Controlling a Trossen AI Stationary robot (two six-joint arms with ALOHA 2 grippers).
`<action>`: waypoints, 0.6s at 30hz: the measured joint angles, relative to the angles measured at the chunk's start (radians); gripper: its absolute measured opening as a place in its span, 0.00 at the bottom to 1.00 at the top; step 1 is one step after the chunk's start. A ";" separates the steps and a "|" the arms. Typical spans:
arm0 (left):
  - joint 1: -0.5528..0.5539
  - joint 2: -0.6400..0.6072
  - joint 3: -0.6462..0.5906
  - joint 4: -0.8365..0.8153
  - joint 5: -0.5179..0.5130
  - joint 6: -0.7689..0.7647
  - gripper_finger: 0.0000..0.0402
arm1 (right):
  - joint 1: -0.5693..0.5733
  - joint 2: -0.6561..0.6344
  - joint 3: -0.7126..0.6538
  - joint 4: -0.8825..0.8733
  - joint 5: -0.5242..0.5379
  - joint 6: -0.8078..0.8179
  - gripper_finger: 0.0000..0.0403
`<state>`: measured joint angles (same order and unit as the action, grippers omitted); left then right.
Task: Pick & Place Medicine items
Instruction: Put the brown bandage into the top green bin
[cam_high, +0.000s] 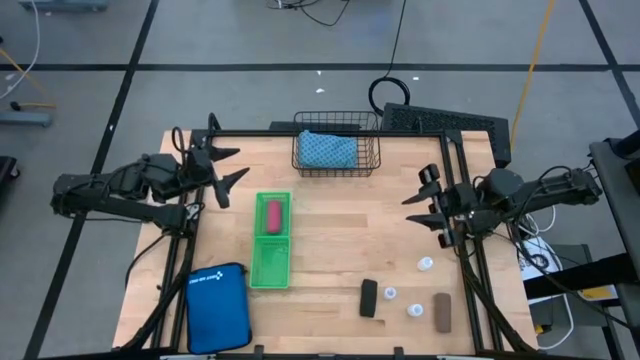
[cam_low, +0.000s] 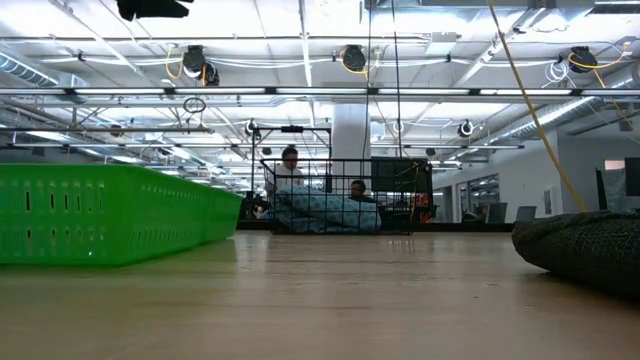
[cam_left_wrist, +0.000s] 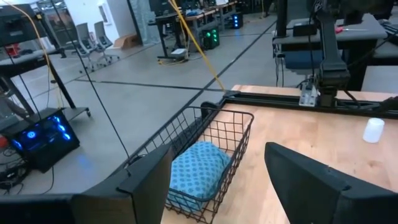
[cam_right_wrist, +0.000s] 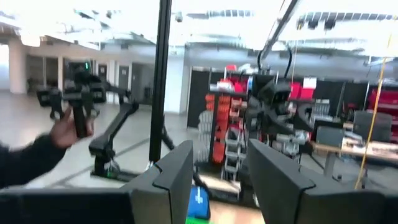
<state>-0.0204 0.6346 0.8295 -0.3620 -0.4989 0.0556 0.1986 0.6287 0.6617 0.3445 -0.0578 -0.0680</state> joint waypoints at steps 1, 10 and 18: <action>0.000 0.000 0.000 0.000 0.000 0.000 0.65 | 0.000 -0.003 0.000 0.011 0.000 0.002 0.35; 0.000 0.000 0.000 0.000 0.001 -0.010 0.67 | 0.021 -0.030 0.001 -0.063 -0.129 0.046 0.38; 0.000 0.000 0.000 0.000 0.001 -0.008 0.67 | 0.173 0.021 0.150 -0.506 -0.079 0.090 0.61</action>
<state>-0.0204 0.6350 0.8295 -0.3618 -0.4976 0.0473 0.3711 0.6502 0.8118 -0.1617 -0.1365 0.0220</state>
